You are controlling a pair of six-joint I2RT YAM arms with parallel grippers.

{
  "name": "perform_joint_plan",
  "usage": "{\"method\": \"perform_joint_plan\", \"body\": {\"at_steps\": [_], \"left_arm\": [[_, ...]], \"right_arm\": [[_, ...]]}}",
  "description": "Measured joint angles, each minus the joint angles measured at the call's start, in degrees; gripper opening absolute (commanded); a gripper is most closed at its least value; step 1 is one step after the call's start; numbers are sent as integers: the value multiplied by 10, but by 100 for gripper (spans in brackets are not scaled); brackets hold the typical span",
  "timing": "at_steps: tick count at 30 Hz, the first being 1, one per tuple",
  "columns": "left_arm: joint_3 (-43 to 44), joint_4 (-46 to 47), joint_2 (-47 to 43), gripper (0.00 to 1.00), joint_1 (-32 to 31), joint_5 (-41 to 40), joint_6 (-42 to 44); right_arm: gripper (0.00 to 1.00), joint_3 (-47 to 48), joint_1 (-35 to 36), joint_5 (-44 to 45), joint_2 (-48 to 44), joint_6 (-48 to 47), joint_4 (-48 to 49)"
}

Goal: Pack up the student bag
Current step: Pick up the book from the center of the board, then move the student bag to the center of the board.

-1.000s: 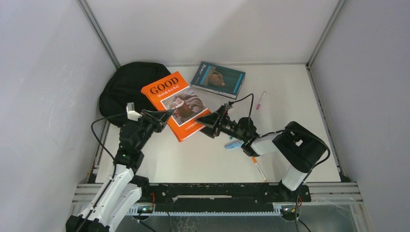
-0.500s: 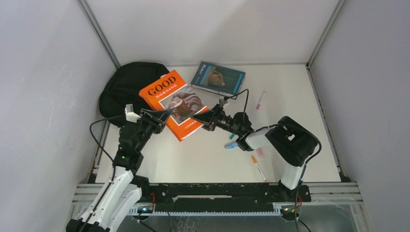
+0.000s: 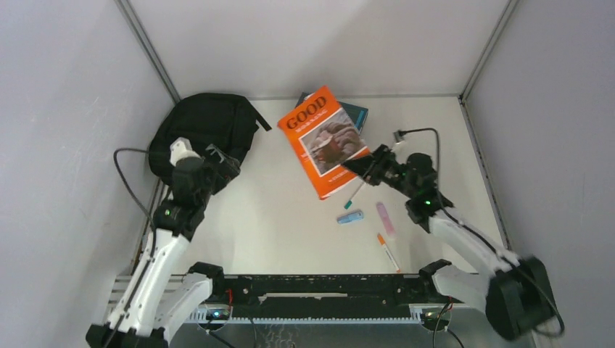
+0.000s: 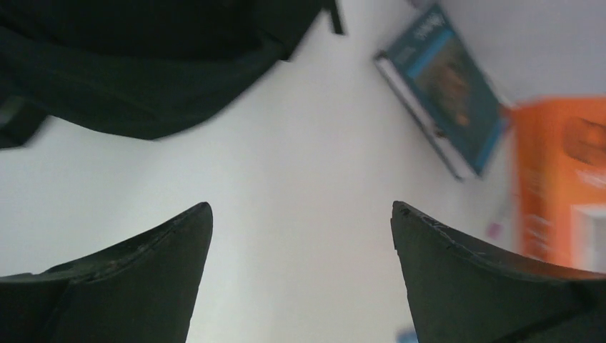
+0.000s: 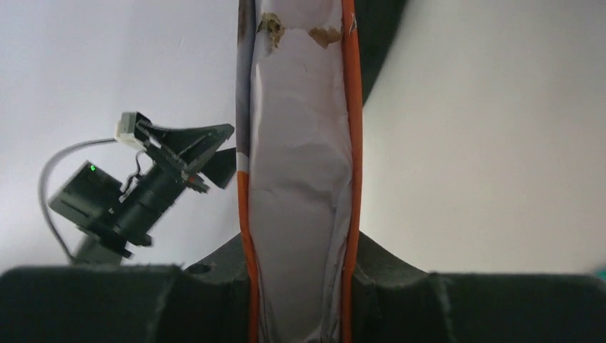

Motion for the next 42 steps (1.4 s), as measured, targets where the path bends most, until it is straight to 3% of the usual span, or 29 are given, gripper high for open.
{"method": "perform_joint_plan", "body": {"at_steps": [3,7,10,18,21,23,25,27,36,42], "left_arm": [[59,-47,78,99,0,-72,56],[130,-89,218,100,0,-146,128],[195,-119,327,100,0,-183,182],[309,-128,510,97,41,-223,297],[309,-123,530,87,87,-171,320],[314,-125,539,73,109,-137,325],[325,-129,554,44,124,-91,332],[331,-133,564,3,127,-45,334],[336,-163,573,0,106,75,257],[282,-105,510,2,16,116,128]], "right_arm": [[1,10,-51,13,-117,-83,-127],[1,16,-133,14,-203,-145,-230],[2,16,-177,16,-228,-172,-293],[2,16,-187,9,-240,-201,-399],[2,16,-188,10,-255,-205,-418],[2,16,-188,10,-264,-206,-424],[2,16,-188,10,-269,-206,-425],[2,15,-188,11,-272,-206,-426],[1,6,-188,12,-273,-204,-427],[1,6,-189,14,-271,-204,-427]]}}
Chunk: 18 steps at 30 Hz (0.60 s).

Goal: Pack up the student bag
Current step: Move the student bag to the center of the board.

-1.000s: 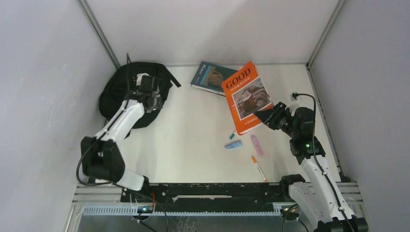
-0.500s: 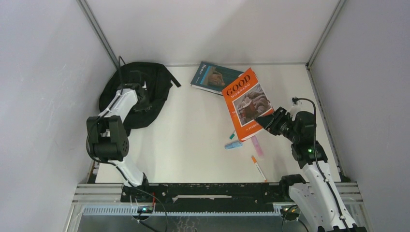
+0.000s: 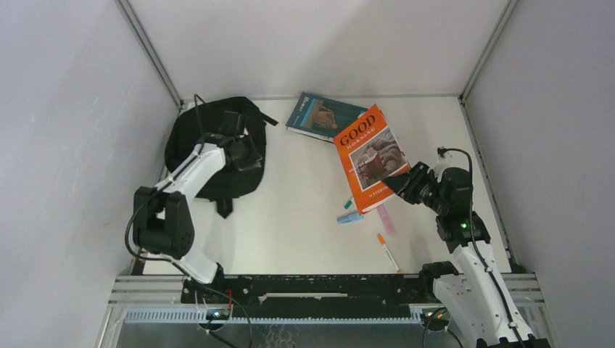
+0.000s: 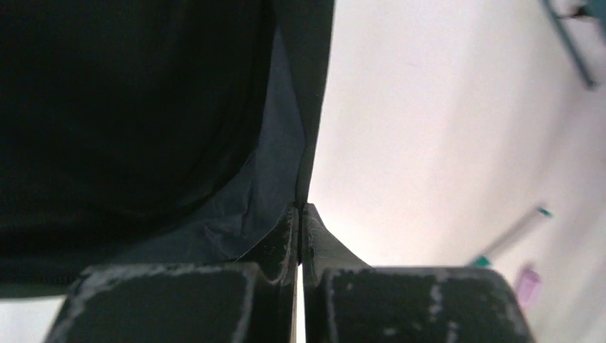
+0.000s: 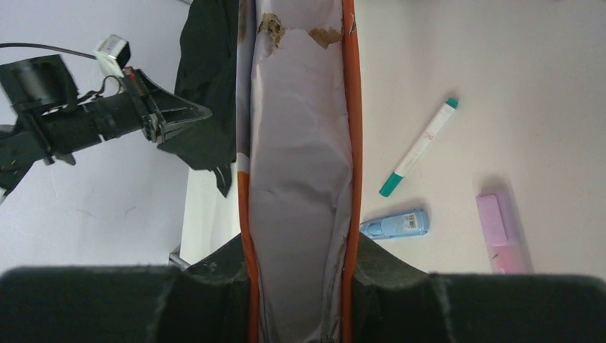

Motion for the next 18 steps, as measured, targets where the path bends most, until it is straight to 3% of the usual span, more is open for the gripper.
{"method": "perform_joint_plan", "body": {"at_steps": [4,5,9,14,18], "left_arm": [[-9,27,-37,29,-72,1,-91],[-7,31,-40,40,-83,8,-101],[28,16,-33,64,-122,41,-100],[111,-32,-32,60,-122,2,-39],[96,-42,-53,54,-52,-26,-12]], "right_arm": [[1,-6,0,0,3,1,5],[1,-8,0,0,4,1,5],[2,-10,0,0,6,0,5],[2,-10,0,0,9,0,5],[1,-10,0,0,10,0,5]]}}
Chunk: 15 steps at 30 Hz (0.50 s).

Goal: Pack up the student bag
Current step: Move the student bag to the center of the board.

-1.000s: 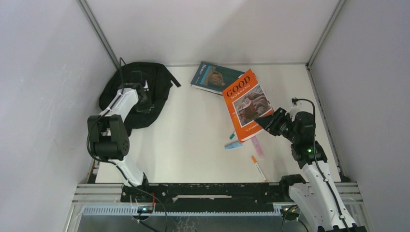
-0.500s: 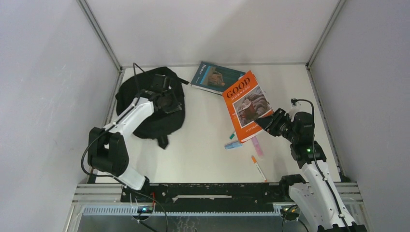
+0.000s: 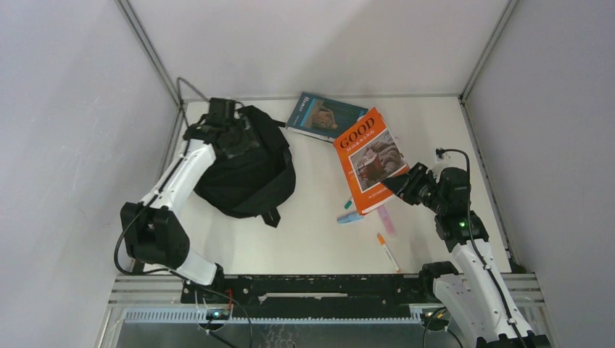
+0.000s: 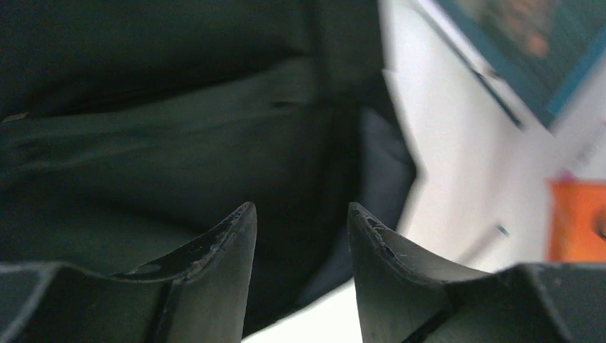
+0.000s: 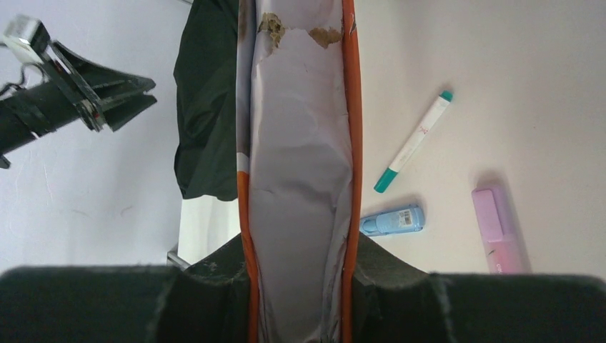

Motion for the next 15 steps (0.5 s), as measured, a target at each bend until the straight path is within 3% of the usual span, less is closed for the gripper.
{"method": "perform_joint_plan", "body": {"at_steps": [5,15], "left_arm": [[-108,20,-47,55,88,-59,-3],[-315,110,-120,57,43,-31,-39]], "right_arm": [[2,0,0,-3,0,2,0],[0,0,0,-6,2,0,0]]}}
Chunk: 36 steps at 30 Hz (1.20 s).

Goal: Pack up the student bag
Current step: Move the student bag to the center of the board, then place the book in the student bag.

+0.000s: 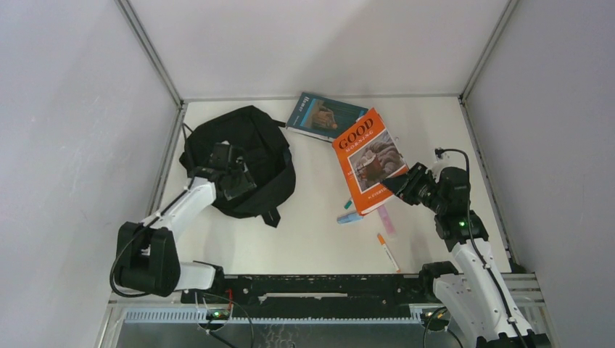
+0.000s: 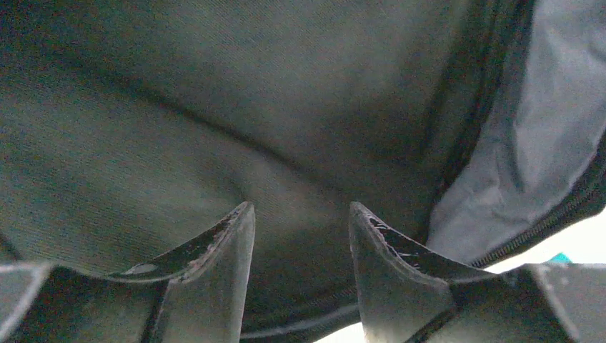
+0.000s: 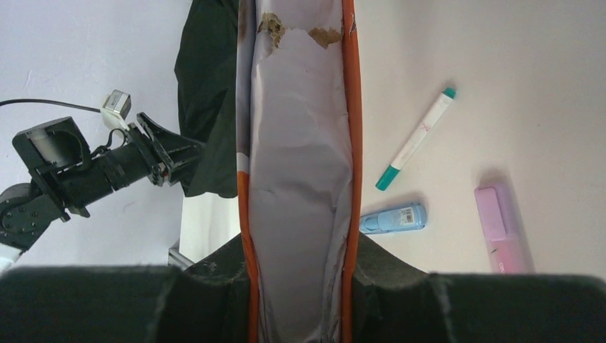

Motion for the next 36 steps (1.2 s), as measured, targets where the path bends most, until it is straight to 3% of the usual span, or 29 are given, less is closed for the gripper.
{"method": "perform_joint_plan", "body": {"at_steps": [6,11,20,26,28,34,36], "left_arm": [[-12,15,-10,59,-124,-11,2],[14,-5,23,71,-197,-27,23],[137,-95,113,72,-228,-115,96],[156,-134,180,73,-228,-130,118],[159,-139,216,64,-228,-124,121],[170,-141,260,4,-229,-139,99],[176,-148,259,0,-229,-155,93]], "right_arm": [[0,0,0,-5,22,0,4],[0,0,0,-12,29,3,16],[0,0,0,-14,25,3,13],[0,0,0,-13,17,3,10],[0,0,0,-13,17,3,10],[0,0,0,-13,25,4,11],[0,0,0,-13,26,4,11]]}}
